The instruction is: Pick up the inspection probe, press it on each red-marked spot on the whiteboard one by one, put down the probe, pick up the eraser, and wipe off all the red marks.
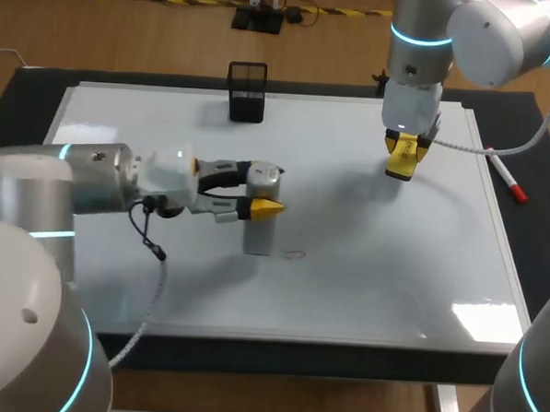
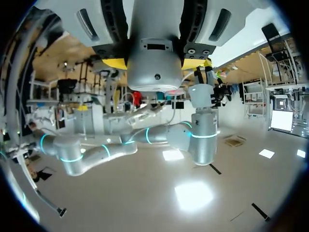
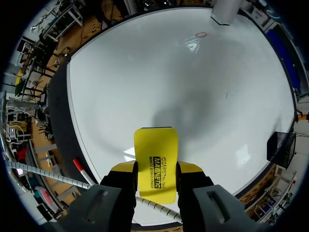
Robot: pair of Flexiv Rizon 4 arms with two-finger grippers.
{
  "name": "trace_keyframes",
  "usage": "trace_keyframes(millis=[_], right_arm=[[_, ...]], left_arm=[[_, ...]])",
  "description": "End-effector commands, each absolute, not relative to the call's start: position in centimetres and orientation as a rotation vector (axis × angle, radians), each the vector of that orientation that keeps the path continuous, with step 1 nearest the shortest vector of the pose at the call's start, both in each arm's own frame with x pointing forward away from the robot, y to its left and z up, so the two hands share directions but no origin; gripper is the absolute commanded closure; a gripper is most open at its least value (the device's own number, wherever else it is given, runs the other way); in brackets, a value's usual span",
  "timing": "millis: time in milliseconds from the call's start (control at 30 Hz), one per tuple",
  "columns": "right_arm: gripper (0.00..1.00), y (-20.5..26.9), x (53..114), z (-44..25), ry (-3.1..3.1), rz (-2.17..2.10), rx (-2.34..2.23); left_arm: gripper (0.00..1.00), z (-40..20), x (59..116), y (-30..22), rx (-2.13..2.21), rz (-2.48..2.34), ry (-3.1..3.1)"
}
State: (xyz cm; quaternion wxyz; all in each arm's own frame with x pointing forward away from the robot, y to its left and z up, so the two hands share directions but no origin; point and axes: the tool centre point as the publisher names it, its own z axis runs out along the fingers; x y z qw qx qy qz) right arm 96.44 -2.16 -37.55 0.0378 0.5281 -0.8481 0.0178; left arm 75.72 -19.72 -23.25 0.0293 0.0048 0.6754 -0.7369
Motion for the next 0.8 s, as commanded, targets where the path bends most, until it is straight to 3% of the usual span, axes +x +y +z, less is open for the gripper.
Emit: trace_keyframes(millis=[33,800], right_arm=[[1.0,-2.2,96.5,-37.5,-2.6,0.059,1.621],[1.0,-2.2,96.5,-37.5,-2.6,0.059,1.621]], left_arm=[[1.0,-24.2,76.2,-22.3,0.031,-2.3,2.07],[1.0,-26.2,77.9,-25.6,0.003,-2.343,2.066]])
